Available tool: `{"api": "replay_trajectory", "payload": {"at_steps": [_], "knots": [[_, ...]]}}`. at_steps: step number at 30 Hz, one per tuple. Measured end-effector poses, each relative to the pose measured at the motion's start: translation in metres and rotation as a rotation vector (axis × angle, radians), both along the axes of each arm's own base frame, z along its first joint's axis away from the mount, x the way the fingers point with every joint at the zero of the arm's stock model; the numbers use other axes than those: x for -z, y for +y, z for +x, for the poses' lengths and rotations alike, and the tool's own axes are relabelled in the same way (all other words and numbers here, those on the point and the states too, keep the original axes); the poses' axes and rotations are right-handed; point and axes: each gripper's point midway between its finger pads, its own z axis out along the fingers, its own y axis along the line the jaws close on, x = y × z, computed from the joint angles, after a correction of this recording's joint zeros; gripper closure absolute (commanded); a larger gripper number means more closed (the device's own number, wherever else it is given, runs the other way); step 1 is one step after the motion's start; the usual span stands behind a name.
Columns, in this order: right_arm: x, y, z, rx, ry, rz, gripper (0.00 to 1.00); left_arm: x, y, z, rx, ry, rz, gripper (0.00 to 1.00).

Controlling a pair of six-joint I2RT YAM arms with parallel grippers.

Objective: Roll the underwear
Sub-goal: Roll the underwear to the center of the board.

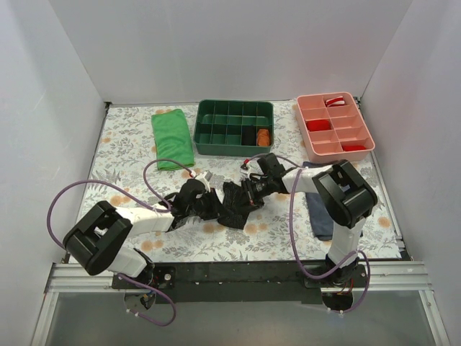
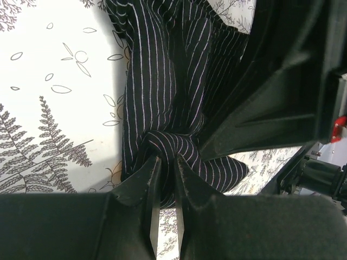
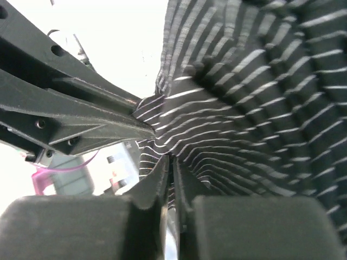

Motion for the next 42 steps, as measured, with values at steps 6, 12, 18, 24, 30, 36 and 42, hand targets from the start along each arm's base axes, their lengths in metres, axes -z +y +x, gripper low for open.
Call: {"api": "replay_trajectory", "payload": {"at_steps": [6,12,18,24,30,36,42], "knots": [[-0.02,0.001,0.007,0.002,-0.23,-0.043,0.71,0.001,0.0,0.0,0.001,0.001,0.006,1.0],[-0.055,-0.003,0.016,0.006,-0.458,-0.053,0.71,0.001,-0.001,0.001,0.005,0.0,0.011,1.0],[-0.058,-0.009,0.007,-0.055,-0.631,-0.147,0.71,0.001,-0.004,0.005,0.007,0.009,0.019,1.0],[-0.053,-0.006,-0.027,-0.185,-0.796,-0.229,0.71,0.001,-0.005,0.006,0.009,0.025,0.032,1.0],[-0.038,-0.014,-0.035,-0.253,-0.902,-0.327,0.7,0.001,-0.006,0.006,0.013,0.037,0.037,1.0],[-0.03,-0.019,-0.037,-0.309,-0.974,-0.378,0.62,0.002,-0.007,0.006,0.016,0.044,0.042,1.0],[-0.03,-0.019,-0.037,-0.356,-1.033,-0.392,0.61,0.002,-0.01,0.008,0.027,0.049,0.042,1.0]]}}
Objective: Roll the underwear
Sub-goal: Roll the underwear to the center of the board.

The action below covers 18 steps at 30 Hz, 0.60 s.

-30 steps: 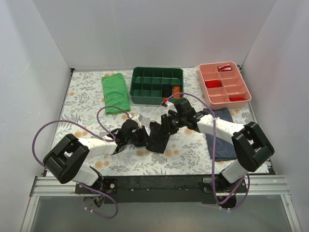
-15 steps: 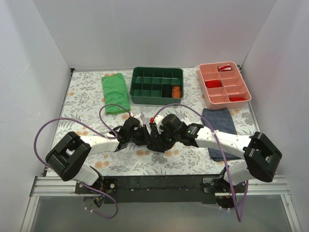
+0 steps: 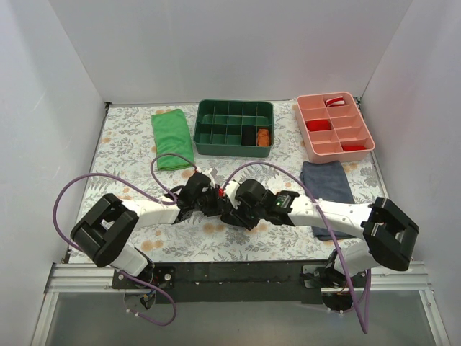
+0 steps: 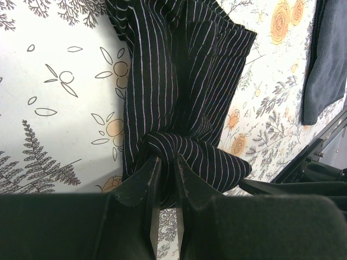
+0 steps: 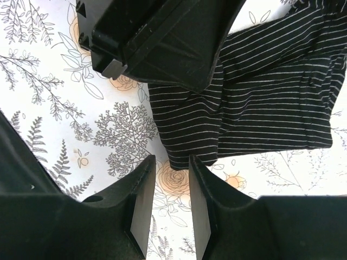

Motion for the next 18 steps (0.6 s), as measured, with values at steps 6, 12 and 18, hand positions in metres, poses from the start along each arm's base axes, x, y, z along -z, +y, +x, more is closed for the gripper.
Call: {"api": "replay_trajectory", "payload": {"at_steps": [6,12,18], "knots": [[0.006,0.0,0.001,-0.035,-0.05,-0.047,0.62,0.0,0.0,0.0,0.001,0.002,-0.001,1.0],[0.013,0.0,0.001,-0.058,-0.093,-0.092,0.62,0.0,-0.001,0.0,0.003,0.005,0.0,1.0],[0.022,-0.001,0.007,-0.052,-0.129,-0.126,0.62,0.001,-0.001,0.0,0.004,0.006,0.0,1.0]]}}
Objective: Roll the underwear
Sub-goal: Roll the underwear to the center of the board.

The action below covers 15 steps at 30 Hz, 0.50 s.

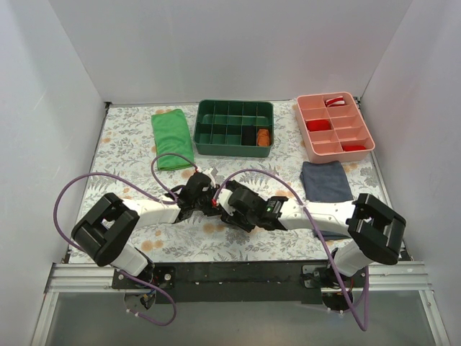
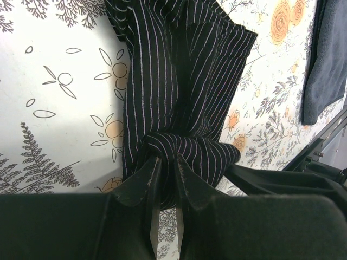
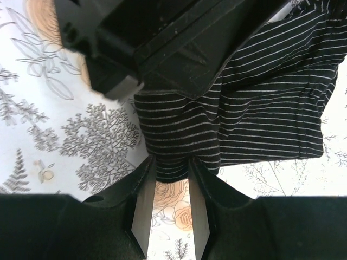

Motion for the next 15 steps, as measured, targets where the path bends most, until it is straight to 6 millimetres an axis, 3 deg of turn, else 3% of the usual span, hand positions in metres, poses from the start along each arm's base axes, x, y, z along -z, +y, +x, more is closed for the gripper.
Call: {"api": "replay_trajectory", "payload": {"at_steps": [4,15], "knots": [[0.011,-0.001,0.004,0.004,-0.017,-0.023,0.62,0.0,-0.001,0.0,0.001,0.0,-0.002,1.0],[0.016,0.002,0.006,0.012,-0.026,-0.012,0.63,0.001,-0.001,0.002,0.004,0.009,-0.003,1.0]]}}
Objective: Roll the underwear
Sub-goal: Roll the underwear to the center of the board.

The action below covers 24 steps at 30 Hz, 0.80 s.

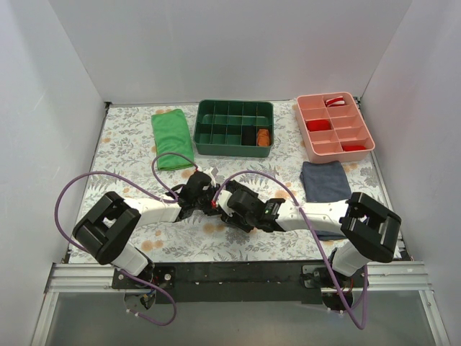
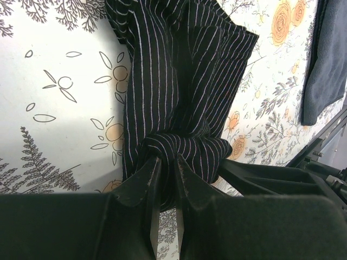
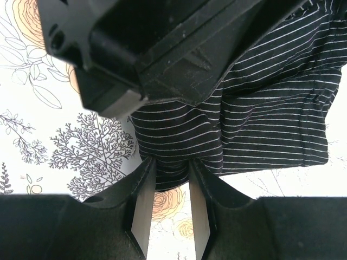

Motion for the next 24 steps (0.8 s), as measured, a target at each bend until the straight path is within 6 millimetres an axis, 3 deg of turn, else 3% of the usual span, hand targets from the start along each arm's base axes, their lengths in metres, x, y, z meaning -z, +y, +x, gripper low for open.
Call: {"api": "replay_trajectory", "payload": {"at_steps": [6,18,24], "knots": [[0.0035,0.0024,-0.0021,0.009,0.022,0.01,0.66,-0.0002,-0.0001,0.0004,0.0,0.001,0.001,1.0],[0.0052,0.0047,-0.0041,0.032,0.049,0.044,0.6,0.0004,0.001,0.0008,0.0,0.006,0.007,1.0],[0.0057,0.0055,-0.0045,0.04,0.055,0.048,0.66,0.0006,0.0016,0.0011,-0.002,0.008,0.009,1.0]]}}
